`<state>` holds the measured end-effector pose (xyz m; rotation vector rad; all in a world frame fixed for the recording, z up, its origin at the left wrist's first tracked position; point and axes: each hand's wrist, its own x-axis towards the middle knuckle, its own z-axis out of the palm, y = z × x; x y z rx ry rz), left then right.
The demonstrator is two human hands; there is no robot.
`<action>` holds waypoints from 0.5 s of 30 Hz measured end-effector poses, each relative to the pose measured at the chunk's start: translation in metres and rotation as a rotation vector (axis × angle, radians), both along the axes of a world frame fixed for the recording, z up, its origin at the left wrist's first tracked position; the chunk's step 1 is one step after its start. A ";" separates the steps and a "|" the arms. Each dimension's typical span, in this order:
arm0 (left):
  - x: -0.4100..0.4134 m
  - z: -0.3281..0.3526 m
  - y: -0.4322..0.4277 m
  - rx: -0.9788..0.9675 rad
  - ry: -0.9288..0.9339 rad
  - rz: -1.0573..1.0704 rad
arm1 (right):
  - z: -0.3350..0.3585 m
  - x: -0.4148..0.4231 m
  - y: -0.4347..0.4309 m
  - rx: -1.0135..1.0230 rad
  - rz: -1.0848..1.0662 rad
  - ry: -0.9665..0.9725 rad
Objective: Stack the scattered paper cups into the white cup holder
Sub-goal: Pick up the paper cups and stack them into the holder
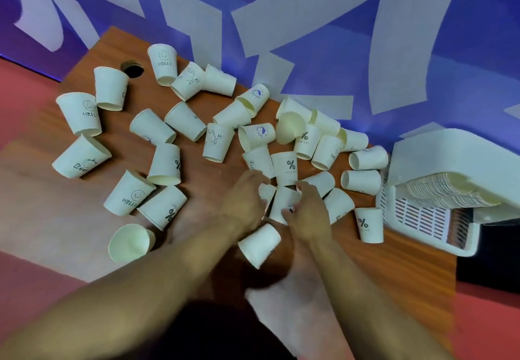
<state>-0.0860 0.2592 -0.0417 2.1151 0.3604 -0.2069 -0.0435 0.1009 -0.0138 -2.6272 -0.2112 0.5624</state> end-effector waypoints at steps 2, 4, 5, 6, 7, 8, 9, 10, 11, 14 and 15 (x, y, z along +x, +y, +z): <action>0.003 -0.005 0.004 0.019 0.020 -0.065 | -0.006 0.001 0.006 -0.045 0.029 0.016; 0.005 -0.009 0.008 0.053 0.053 -0.118 | -0.010 0.002 0.010 -0.102 0.045 0.037; 0.006 -0.010 0.011 0.071 0.066 -0.139 | -0.010 0.003 0.012 -0.126 0.036 0.053; 0.008 -0.011 0.013 0.093 0.074 -0.157 | -0.010 0.003 0.014 -0.145 0.018 0.065; 0.008 -0.012 0.016 0.121 0.086 -0.174 | -0.009 0.003 0.016 -0.159 0.001 0.069; 0.008 -0.013 0.017 0.146 0.098 -0.186 | -0.009 0.002 0.018 -0.173 -0.015 0.071; 0.008 -0.014 0.019 0.159 0.113 -0.193 | -0.008 0.001 0.019 -0.182 -0.027 0.071; 0.009 -0.015 0.020 0.163 0.118 -0.194 | -0.008 0.000 0.019 -0.182 -0.037 0.067; 0.009 -0.015 0.021 0.161 0.119 -0.195 | -0.008 -0.001 0.018 -0.171 -0.044 0.054; 0.011 -0.010 0.022 0.164 0.108 -0.197 | -0.007 -0.002 0.013 -0.131 -0.065 0.008; 0.011 -0.007 0.022 0.173 0.112 -0.196 | -0.006 -0.003 0.011 -0.120 -0.068 -0.003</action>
